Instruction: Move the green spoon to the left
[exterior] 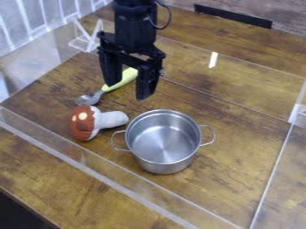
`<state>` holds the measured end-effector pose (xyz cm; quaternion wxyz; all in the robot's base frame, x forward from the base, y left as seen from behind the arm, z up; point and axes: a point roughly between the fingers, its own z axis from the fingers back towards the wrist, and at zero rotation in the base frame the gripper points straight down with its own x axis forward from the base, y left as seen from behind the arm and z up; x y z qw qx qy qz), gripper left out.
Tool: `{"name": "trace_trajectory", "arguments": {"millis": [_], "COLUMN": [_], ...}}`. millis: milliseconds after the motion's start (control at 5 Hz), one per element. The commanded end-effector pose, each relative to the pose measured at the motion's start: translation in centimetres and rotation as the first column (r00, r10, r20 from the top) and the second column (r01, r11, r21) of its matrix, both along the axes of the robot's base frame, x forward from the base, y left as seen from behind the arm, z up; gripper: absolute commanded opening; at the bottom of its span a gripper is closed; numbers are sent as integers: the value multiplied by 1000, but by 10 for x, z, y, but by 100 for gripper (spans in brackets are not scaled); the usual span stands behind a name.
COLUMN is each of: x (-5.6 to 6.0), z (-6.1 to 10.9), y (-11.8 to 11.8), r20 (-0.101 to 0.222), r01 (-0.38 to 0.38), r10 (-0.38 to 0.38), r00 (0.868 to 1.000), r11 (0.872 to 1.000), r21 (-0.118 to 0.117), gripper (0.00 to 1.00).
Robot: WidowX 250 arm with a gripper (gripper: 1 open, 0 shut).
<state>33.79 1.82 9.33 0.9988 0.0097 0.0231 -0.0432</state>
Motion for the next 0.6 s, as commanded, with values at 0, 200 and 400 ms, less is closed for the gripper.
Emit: {"name": "trace_trajectory", "arguments": {"millis": [0,200,400], "x": [6,8,11], "z": [4,-5,-14], "y": [24,53,57], "r20": [52,71,81], "r01": [-36,-39,53], "r10": [35,38,-53], "r00": [998,997,995], "r11": [999,999,999], "r21": [7,10,6], "gripper": [100,100,100]}}
